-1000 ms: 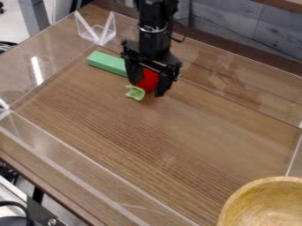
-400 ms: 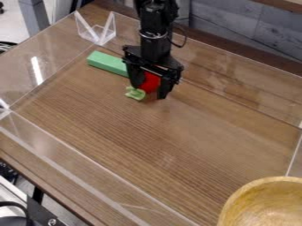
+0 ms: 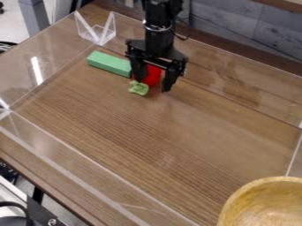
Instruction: Move the red fruit to the right
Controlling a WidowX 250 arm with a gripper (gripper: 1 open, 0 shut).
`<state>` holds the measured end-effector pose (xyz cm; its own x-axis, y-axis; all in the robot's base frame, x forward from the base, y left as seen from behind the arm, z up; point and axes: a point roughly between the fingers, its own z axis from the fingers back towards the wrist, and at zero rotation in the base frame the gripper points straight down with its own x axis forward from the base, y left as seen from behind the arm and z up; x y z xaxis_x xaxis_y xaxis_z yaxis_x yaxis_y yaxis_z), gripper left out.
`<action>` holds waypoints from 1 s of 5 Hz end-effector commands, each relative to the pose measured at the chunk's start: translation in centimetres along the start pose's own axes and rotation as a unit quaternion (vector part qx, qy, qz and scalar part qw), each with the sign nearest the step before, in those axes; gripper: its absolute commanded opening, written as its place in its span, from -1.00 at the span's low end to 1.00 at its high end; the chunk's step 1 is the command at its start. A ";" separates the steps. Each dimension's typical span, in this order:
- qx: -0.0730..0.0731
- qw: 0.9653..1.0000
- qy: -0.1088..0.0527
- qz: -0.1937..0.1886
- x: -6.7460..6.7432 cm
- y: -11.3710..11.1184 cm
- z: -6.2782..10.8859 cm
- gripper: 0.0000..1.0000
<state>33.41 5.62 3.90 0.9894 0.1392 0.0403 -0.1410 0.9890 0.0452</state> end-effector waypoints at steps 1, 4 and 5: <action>0.003 0.999 -0.025 0.019 1.0 0.7 -0.1 1.00; 0.000 1.000 -0.026 0.014 1.1 1.1 -1.6 1.00; -0.002 0.999 -0.024 0.024 1.1 0.5 -1.6 -1.00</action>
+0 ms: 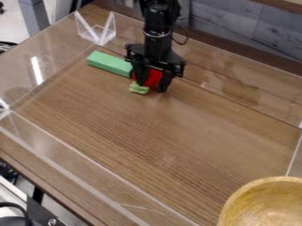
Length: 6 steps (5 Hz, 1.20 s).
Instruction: Move the red fruit to the right
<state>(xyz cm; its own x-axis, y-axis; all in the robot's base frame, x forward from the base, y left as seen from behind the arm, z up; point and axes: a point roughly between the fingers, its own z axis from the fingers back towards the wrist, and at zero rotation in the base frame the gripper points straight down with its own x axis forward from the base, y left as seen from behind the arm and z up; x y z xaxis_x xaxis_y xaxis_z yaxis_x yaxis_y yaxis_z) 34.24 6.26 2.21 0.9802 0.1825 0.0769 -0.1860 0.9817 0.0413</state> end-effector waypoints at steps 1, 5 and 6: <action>-0.012 1.000 -0.009 0.018 0.2 -0.6 1.4 -1.00; -0.091 0.994 -0.048 0.025 -1.4 -3.9 12.3 -1.00; -0.098 0.994 -0.045 -0.003 -2.5 -5.0 12.4 -1.00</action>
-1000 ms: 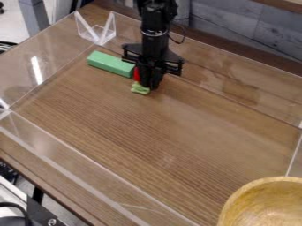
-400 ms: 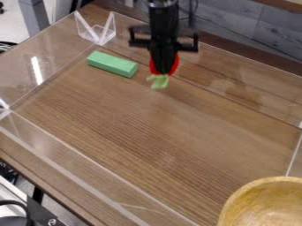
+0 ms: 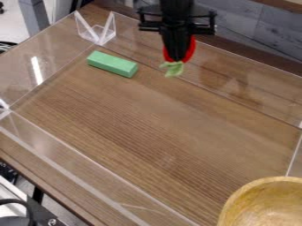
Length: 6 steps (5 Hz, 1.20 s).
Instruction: Move the red fruit to the right
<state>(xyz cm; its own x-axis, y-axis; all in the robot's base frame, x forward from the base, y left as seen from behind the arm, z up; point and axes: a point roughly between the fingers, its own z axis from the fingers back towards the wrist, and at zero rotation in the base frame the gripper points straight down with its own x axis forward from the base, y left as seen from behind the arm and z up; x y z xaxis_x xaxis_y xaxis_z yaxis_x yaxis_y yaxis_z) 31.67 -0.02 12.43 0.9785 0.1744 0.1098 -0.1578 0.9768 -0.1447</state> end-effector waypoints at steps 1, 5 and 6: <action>0.000 1.000 -0.019 -0.010 -1.4 -1.1 0.6 -1.00; 0.024 0.999 0.007 -0.023 -3.9 -4.3 -2.5 -1.00; 0.023 0.999 0.011 -0.027 -4.3 -4.2 -3.4 -1.00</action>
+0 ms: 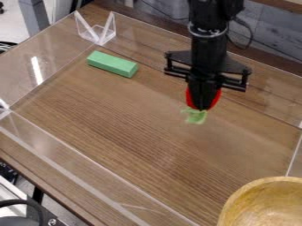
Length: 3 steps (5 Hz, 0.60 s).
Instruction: Move the red fruit to the right
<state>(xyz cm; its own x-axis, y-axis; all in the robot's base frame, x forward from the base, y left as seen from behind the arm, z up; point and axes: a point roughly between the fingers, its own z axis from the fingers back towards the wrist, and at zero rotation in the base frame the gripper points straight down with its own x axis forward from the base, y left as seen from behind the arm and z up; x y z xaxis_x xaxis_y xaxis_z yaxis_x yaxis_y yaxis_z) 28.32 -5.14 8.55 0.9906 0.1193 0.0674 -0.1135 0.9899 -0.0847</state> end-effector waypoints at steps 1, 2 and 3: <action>-0.005 1.000 -0.011 -0.012 -0.4 -0.3 1.2 -1.00; -0.007 1.000 -0.009 -0.022 -1.0 -0.3 2.0 -1.00; -0.009 0.999 -0.005 -0.048 -0.4 -0.3 1.8 1.00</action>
<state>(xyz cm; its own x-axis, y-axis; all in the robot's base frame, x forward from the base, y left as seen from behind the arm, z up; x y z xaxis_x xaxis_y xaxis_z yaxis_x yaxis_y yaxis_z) 27.03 -5.29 9.21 0.9987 0.0256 0.0440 -0.0216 0.9958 -0.0885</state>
